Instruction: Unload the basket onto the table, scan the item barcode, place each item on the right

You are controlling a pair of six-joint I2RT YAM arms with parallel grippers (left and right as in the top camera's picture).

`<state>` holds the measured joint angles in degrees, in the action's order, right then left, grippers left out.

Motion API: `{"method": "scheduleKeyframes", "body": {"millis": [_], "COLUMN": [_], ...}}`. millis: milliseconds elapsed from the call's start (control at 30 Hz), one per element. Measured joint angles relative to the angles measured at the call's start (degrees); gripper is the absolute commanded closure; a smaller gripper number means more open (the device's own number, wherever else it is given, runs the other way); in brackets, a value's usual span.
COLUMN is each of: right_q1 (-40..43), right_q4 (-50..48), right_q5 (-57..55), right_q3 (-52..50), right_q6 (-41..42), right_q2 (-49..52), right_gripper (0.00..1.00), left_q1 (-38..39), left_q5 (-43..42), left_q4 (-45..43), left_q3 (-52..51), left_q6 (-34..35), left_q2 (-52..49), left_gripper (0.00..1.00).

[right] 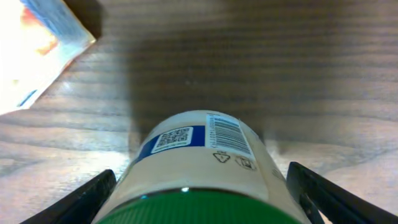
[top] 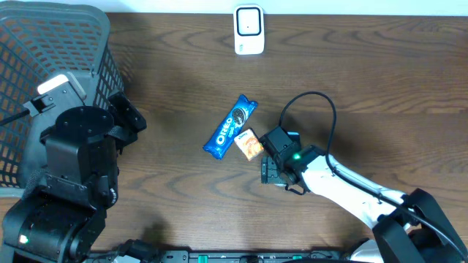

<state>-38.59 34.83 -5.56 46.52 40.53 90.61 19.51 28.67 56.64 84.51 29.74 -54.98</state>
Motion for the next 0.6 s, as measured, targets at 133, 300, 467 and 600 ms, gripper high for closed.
{"method": "scheduleKeyframes", "body": {"millis": [133, 300, 467, 600], "right_q1": [0.0, 0.1, 1.6, 4.5], "right_q4": [0.3, 0.7, 3.9, 11.5], "right_q5": [0.9, 1.7, 5.5, 12.1], "right_q3": [0.4, 0.9, 2.3, 5.8], "right_q6": [-0.6, -1.2, -2.0, -3.7], "right_q2": [0.5, 0.9, 1.2, 2.9], "right_gripper": [0.35, 0.51, 0.55, 0.54], "left_q1": [0.0, 0.0, 0.0, 0.0], "left_q5": [0.0, 0.0, 0.0, 0.0], "left_q4": [0.0, 0.0, 0.0, 0.0], "left_q3": [0.0, 0.0, 0.0, 0.0], "left_q6": [0.0, 0.0, 0.0, 0.0], "left_q2": [0.0, 0.0, 0.0, 0.0], "left_gripper": [0.09, 0.09, 0.09, 0.08]}}
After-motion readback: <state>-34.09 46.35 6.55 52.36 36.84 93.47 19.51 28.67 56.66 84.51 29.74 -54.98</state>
